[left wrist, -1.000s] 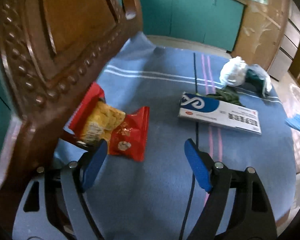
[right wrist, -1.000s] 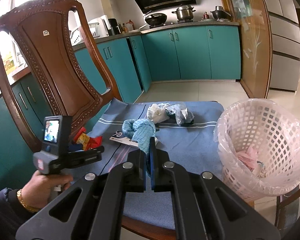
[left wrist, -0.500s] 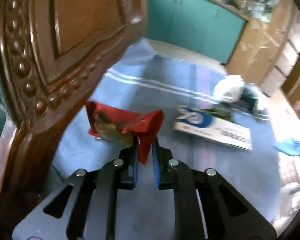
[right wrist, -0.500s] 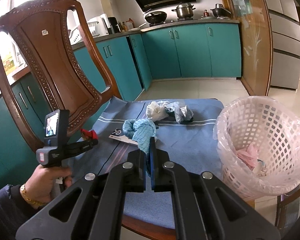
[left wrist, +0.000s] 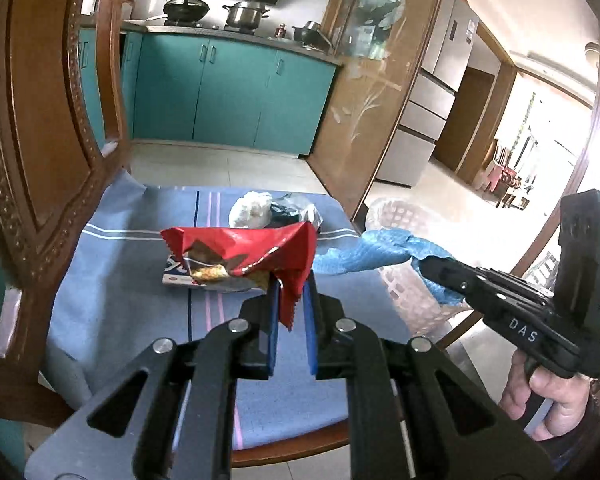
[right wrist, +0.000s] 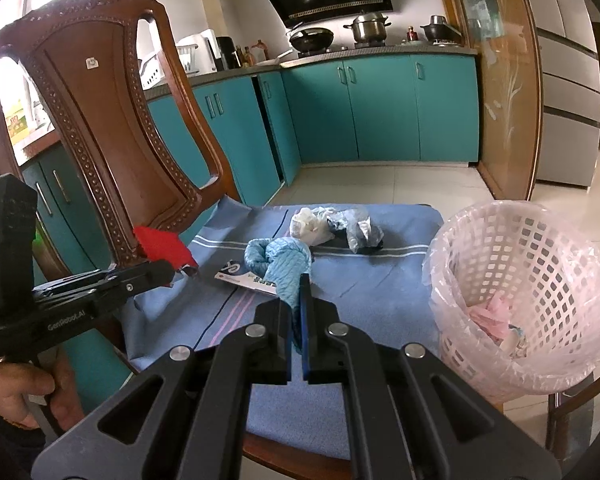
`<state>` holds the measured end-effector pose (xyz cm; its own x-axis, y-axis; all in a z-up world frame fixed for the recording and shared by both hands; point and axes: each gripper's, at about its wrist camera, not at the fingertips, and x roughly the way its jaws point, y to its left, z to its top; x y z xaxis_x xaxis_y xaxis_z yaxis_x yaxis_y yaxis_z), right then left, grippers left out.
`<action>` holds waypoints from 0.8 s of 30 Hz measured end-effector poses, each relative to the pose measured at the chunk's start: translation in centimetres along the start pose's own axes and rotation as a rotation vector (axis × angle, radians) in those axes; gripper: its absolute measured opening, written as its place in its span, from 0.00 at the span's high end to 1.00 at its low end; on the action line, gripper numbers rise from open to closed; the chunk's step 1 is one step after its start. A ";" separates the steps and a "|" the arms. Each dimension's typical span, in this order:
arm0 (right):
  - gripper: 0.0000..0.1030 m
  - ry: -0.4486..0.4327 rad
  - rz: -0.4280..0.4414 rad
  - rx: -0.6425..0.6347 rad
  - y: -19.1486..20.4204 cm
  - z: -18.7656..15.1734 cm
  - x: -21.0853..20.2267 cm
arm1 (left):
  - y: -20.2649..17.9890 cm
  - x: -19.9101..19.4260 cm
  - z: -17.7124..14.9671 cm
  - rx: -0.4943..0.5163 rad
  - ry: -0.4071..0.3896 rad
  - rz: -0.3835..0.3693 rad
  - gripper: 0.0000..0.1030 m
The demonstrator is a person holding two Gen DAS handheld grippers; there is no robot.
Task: Collect trash
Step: 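Carry the cloth and red snack bag over the white basket and open both grippers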
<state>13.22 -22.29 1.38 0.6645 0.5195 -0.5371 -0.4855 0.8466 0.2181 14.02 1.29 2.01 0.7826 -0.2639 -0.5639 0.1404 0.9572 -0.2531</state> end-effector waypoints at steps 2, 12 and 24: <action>0.96 0.009 -0.003 -0.001 0.0 -0.1 0.3 | -0.1 0.4 -0.2 0.002 0.010 0.017 0.88; 0.96 -0.120 -0.079 0.053 -2.0 1.1 -2.4 | 0.5 0.3 -0.4 -0.002 0.006 0.030 0.88; 0.21 -0.184 -0.345 0.497 -17.4 -0.1 -4.5 | -2.7 1.3 -1.1 0.079 0.025 -0.042 0.88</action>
<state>18.58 -39.38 -0.07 0.8439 0.1808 -0.5051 0.0670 0.8986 0.4336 14.03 -1.82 1.11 0.7599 -0.3061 -0.5734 0.2213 0.9513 -0.2145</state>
